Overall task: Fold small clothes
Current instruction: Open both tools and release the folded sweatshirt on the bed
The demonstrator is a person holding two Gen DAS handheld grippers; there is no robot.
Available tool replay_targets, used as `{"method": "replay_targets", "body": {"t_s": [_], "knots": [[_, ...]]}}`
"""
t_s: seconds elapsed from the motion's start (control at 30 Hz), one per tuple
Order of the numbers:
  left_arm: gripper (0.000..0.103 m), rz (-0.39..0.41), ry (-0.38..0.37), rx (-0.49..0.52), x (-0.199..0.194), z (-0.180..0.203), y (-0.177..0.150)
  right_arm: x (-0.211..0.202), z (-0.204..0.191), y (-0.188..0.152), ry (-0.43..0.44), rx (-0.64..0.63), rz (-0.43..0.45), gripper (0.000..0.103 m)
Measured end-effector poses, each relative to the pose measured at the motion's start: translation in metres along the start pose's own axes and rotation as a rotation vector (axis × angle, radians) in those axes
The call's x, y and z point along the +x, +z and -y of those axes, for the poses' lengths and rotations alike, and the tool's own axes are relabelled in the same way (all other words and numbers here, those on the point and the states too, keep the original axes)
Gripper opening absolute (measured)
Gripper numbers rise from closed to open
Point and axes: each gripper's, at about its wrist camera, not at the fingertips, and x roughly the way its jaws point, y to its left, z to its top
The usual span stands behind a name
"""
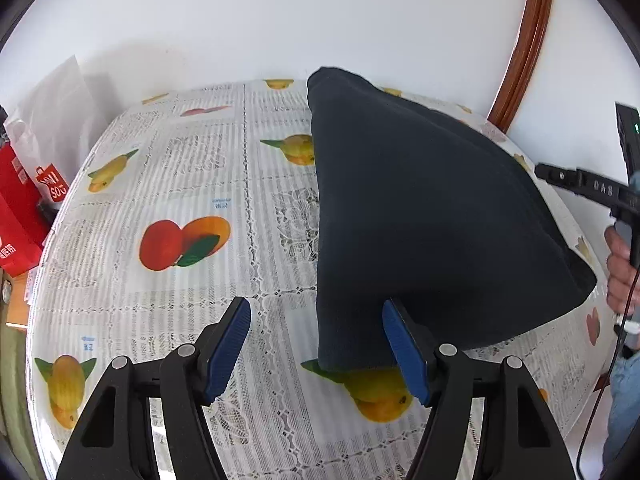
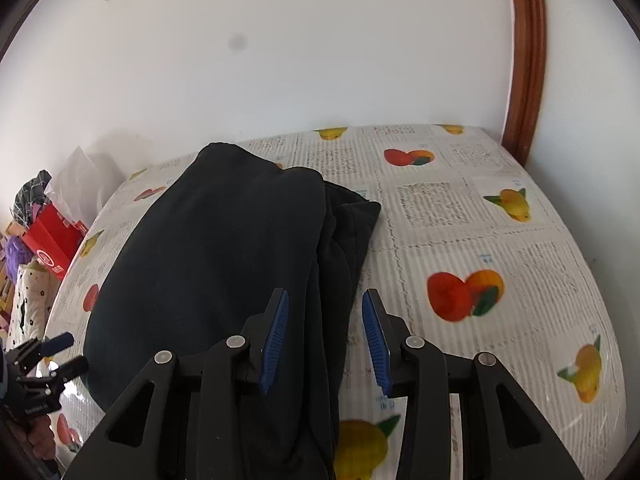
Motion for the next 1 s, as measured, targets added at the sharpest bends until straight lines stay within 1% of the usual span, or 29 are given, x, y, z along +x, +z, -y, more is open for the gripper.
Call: {"method": "replay_targets", "body": {"t_s": [0.07,0.1,0.2,0.3,0.33,0.37,0.4,0.43,0.47,0.5,0.53,0.63,0.7,0.73,0.77,0.83,0.9,1.0], "knots": [[0.068,-0.028,0.001,0.010,0.016,0.000,-0.005,0.024,0.000,0.015,0.009,0.000,-0.038,0.038],[0.069,-0.038,-0.010,0.005,0.019,0.000,-0.008,0.037,0.000,0.023,0.021,0.003,-0.063,0.038],[0.072,-0.036,-0.026,-0.013,0.020,-0.002,-0.013,0.069,0.001,0.040,0.059,0.034,-0.126,0.041],[0.072,-0.048,-0.029,-0.013,0.023,-0.002,-0.011,0.094,0.002,0.055,0.115,0.086,-0.157,0.040],[0.072,-0.054,-0.029,-0.015,0.026,-0.002,-0.010,0.100,0.001,0.059,0.128,0.089,-0.161,0.036],[0.073,-0.056,-0.028,-0.017,0.027,-0.001,-0.009,0.102,-0.002,0.061,0.149,0.069,-0.155,0.010],[0.074,-0.056,-0.025,-0.014,0.027,-0.001,-0.009,0.101,-0.006,0.065,0.150,0.025,-0.143,0.003],[0.075,-0.056,-0.026,-0.011,0.027,0.000,-0.009,0.093,-0.009,0.068,0.131,-0.023,-0.088,0.003],[0.076,-0.057,-0.028,-0.010,0.028,0.001,-0.009,0.082,-0.008,0.070,0.119,-0.046,-0.012,0.003],[0.077,-0.057,-0.027,-0.013,0.028,0.001,-0.008,0.077,-0.006,0.070,0.111,-0.047,0.030,0.003],[0.077,-0.057,-0.026,-0.011,0.029,0.003,-0.007,0.077,-0.004,0.069,0.081,-0.052,0.040,0.003],[0.078,-0.056,-0.013,-0.007,0.031,0.006,-0.005,0.091,-0.002,0.066,0.007,-0.056,-0.059,0.004],[0.077,-0.058,-0.015,-0.012,0.030,0.005,-0.005,0.081,0.003,0.061,-0.036,-0.044,-0.062,0.005],[0.077,-0.059,-0.018,-0.015,0.029,0.005,-0.007,0.071,0.006,0.058,-0.042,-0.029,-0.049,0.005],[0.077,-0.059,-0.021,-0.017,0.028,0.004,-0.008,0.059,0.008,0.052,-0.044,-0.019,-0.034,0.008],[0.077,-0.062,-0.021,-0.016,0.024,0.004,-0.012,0.036,0.011,0.036,-0.039,-0.017,-0.025,0.011],[0.076,-0.066,-0.019,-0.014,0.020,0.005,-0.017,0.019,0.014,0.018,-0.030,-0.010,-0.024,0.019],[0.073,-0.078,-0.008,-0.010,0.015,0.009,-0.024,-0.004,0.016,-0.021,0.005,0.007,-0.028,0.029]]}}
